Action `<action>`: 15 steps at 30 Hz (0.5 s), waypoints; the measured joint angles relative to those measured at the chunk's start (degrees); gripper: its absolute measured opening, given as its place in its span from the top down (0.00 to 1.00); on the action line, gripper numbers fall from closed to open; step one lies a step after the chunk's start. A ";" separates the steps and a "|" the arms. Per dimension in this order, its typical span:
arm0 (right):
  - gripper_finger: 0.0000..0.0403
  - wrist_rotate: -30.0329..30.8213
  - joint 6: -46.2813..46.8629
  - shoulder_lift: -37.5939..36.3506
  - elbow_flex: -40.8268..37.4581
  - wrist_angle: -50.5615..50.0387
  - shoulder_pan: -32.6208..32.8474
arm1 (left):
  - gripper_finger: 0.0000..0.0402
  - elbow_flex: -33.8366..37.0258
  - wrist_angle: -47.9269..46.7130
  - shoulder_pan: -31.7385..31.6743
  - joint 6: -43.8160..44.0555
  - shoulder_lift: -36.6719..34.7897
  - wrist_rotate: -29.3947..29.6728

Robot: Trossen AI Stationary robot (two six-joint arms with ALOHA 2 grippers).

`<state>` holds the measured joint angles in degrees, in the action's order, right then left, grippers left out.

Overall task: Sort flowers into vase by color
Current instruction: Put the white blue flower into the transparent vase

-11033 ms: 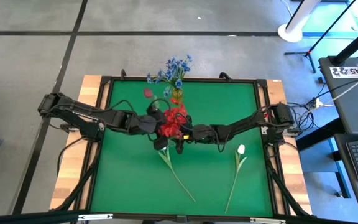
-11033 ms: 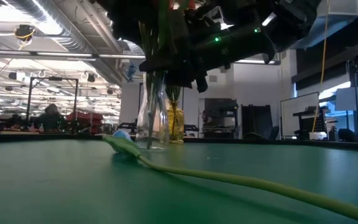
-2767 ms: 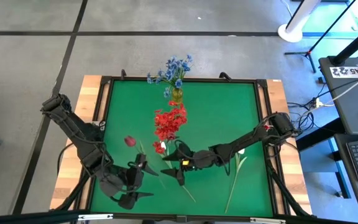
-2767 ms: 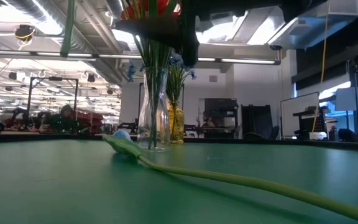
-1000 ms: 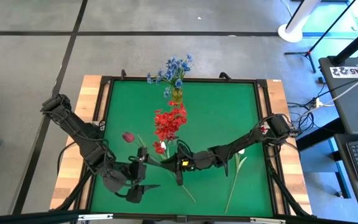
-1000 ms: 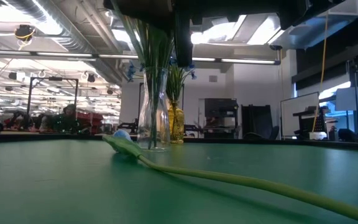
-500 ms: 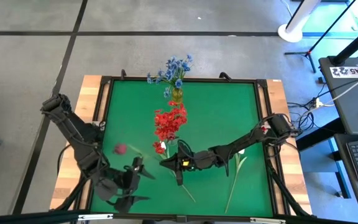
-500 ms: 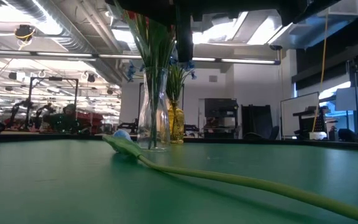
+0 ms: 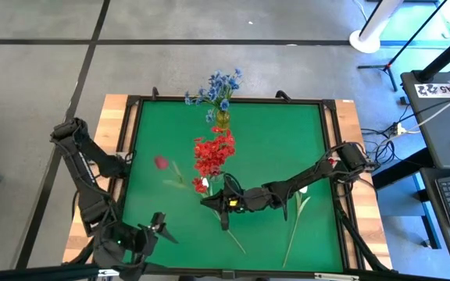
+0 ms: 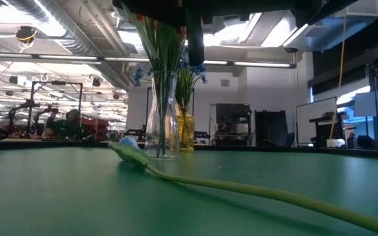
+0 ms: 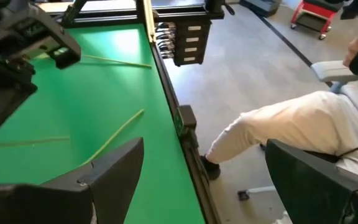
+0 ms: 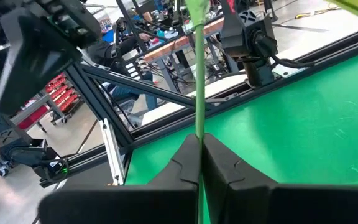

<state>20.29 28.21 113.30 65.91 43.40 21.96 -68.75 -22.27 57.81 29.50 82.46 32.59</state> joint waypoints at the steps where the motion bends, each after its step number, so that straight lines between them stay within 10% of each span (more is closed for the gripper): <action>1: 1.00 -0.06 0.00 0.00 0.00 0.04 0.02 | 0.18 0.00 -0.36 0.49 0.47 -0.02 0.74; 15: 1.00 0.43 -19.74 -6.12 0.42 6.41 2.72 | 0.18 0.00 -9.24 3.72 6.14 -4.68 24.83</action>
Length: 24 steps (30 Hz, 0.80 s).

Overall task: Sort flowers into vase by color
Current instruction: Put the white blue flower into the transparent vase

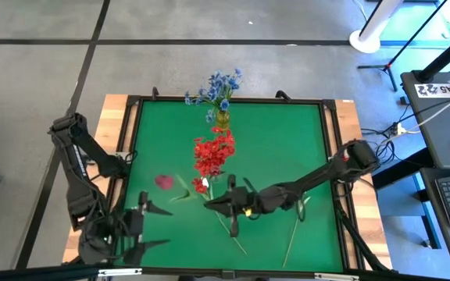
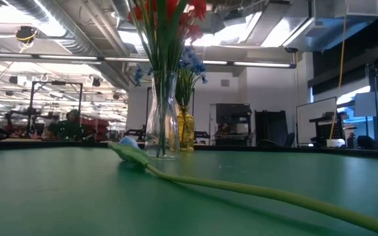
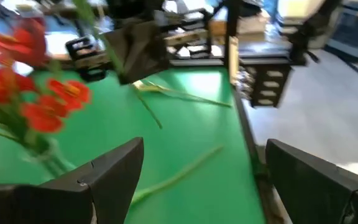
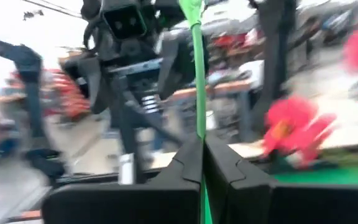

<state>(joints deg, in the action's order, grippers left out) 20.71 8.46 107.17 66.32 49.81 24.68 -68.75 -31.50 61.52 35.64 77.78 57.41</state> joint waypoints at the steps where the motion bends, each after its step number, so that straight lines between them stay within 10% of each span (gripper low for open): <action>1: 1.00 2.73 -2.80 -0.91 0.00 -0.24 0.62 | 0.18 0.00 -0.18 0.15 -0.22 -0.11 1.64; 8: 1.00 19.35 -18.83 -7.14 -4.86 6.25 4.38 | 0.18 1.21 -0.90 0.04 -1.26 -0.18 8.78; 17: 1.00 12.68 -14.71 -9.60 -28.28 40.45 0.17 | 0.18 4.79 -0.94 -1.28 3.25 -0.18 12.49; 24: 1.00 6.16 -11.69 -9.11 -30.04 39.93 -7.09 | 0.18 5.06 -0.45 -5.57 3.31 -0.18 12.41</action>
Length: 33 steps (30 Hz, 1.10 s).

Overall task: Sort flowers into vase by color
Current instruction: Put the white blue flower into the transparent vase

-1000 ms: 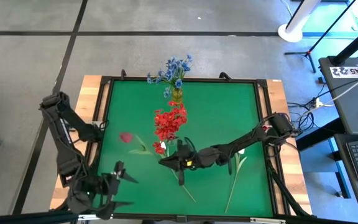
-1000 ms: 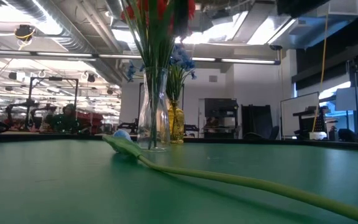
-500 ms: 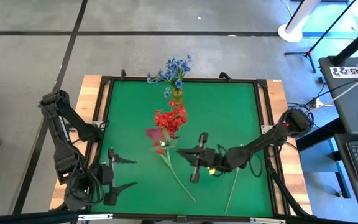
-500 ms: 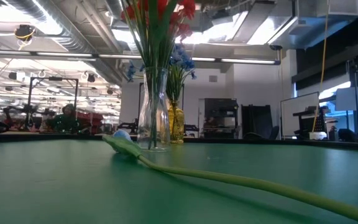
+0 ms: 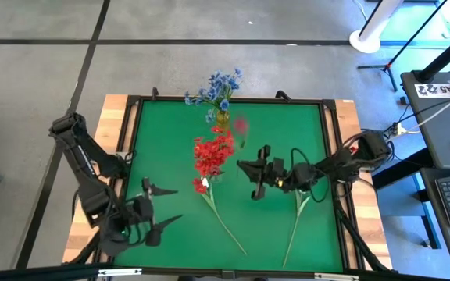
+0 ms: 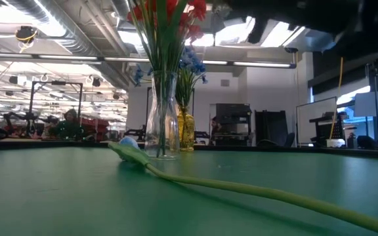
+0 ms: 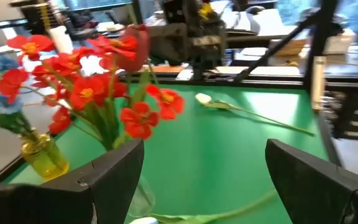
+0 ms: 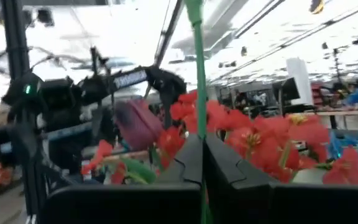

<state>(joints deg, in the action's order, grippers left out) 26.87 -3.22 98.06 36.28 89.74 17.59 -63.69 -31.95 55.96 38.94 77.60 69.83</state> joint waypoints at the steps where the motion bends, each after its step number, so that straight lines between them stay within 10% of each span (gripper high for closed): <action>1: 1.00 -1.47 -0.36 0.13 0.29 -0.48 -0.94 | 0.18 0.00 -0.01 -0.97 -0.01 0.00 -0.43; 19: 1.00 -17.60 6.01 10.74 8.98 0.30 -14.82 | 0.18 -0.01 -0.58 -10.67 -2.68 -0.61 -7.45; 33: 1.00 -16.94 10.32 18.94 11.51 0.13 -14.65 | 0.18 -0.01 -0.63 -10.53 -3.09 -0.94 -9.01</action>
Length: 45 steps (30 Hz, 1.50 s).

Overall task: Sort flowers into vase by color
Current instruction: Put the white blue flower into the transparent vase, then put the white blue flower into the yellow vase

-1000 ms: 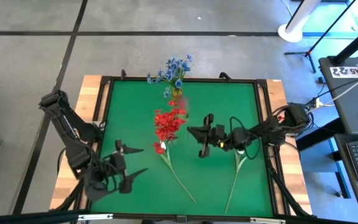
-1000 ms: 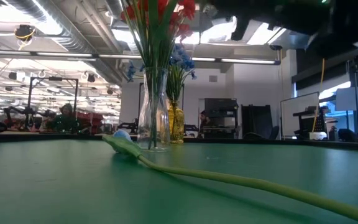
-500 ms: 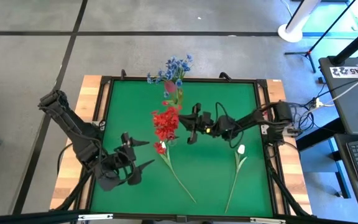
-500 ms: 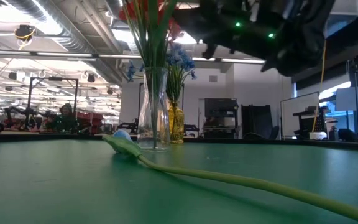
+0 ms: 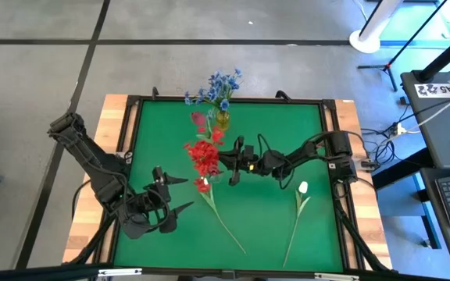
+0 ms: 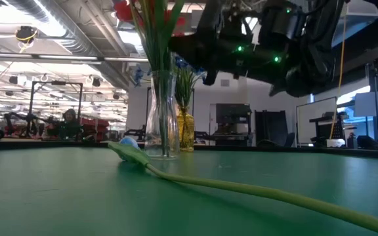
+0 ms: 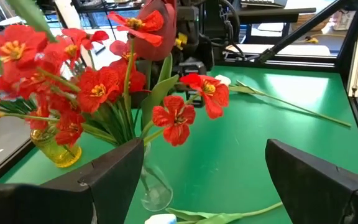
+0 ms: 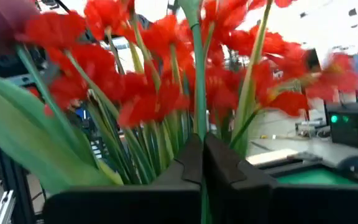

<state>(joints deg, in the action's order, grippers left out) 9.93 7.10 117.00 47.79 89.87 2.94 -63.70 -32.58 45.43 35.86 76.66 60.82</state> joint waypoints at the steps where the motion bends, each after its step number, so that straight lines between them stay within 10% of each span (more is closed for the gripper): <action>1: 1.00 0.00 0.44 0.45 0.00 0.02 0.00 | 0.18 0.00 0.00 0.00 0.00 0.00 -0.07; 37: 0.83 -3.52 7.11 -8.71 -9.55 -15.48 0.09 | 0.18 0.00 -0.96 -0.33 0.03 0.00 -1.49; 45: 0.66 -4.57 9.17 -8.87 -8.36 -25.53 0.09 | 0.18 0.00 -1.34 -1.33 0.03 0.00 -1.51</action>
<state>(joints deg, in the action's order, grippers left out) 5.37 16.27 108.14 39.43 64.33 3.03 -63.70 -33.91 44.10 35.88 76.66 59.30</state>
